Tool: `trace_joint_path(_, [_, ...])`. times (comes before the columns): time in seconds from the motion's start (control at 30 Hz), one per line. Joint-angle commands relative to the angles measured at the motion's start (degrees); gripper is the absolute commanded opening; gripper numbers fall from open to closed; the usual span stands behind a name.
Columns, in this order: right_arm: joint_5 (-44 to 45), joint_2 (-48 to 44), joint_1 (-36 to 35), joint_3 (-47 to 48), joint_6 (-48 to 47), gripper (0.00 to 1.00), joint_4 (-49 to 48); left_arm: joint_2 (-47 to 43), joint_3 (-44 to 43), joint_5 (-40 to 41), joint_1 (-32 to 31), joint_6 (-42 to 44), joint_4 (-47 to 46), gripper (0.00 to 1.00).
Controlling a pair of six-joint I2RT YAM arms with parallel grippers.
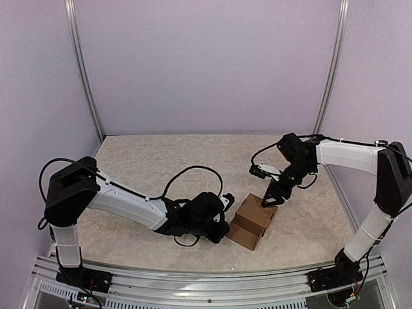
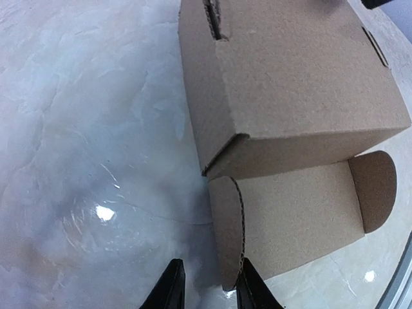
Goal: Fold the paper box
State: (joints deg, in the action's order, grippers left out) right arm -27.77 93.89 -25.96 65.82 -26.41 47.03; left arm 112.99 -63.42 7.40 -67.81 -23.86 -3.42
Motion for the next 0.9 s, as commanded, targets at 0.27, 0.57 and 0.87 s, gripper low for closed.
trace_joint_path(0.27, [-1.57,4.31,-0.70,-0.14,-3.11,0.54,-1.10,0.62,0.72,-0.67,1.72,5.68,-4.55,0.21])
trace_joint_path(0.57, [-0.89,4.06,-1.46,-1.53,-3.38,0.50,-1.53,1.53,-1.35,-1.46,2.89,5.90,-3.54,0.14])
trace_joint_path(0.87, [0.04,3.01,-1.60,-1.64,-1.62,0.50,-1.98,1.68,-4.38,2.92,1.75,7.44,-0.84,0.22])
